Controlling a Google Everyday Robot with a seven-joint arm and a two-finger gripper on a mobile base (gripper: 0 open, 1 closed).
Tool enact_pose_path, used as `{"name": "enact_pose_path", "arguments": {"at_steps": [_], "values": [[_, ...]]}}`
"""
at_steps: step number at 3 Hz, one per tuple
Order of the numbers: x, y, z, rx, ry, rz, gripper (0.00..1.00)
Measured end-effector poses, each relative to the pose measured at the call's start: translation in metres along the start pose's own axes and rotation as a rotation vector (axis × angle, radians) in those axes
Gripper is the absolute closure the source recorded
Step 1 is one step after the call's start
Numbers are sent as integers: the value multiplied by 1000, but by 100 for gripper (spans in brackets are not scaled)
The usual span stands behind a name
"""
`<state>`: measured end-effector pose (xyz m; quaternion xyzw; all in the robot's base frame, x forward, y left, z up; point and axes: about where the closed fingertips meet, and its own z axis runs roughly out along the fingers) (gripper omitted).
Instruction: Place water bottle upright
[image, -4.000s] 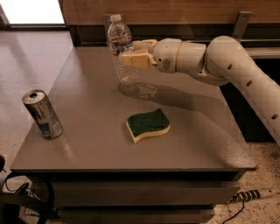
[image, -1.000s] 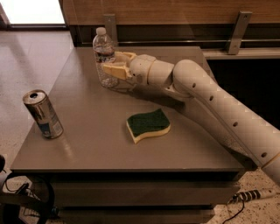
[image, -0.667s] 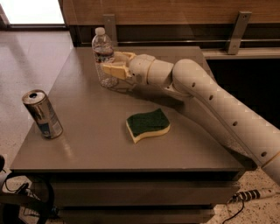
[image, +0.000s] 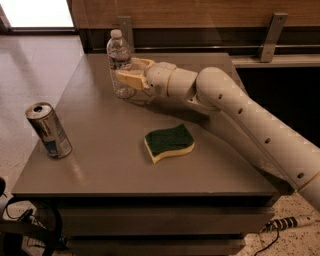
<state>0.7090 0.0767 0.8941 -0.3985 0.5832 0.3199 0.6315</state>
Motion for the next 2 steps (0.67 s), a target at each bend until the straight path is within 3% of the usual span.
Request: {"name": "enact_pose_path", "arguments": {"at_steps": [1, 2], "values": [[-1, 2, 2, -4, -1, 0, 16], [-1, 3, 4, -7, -1, 0, 0]]}}
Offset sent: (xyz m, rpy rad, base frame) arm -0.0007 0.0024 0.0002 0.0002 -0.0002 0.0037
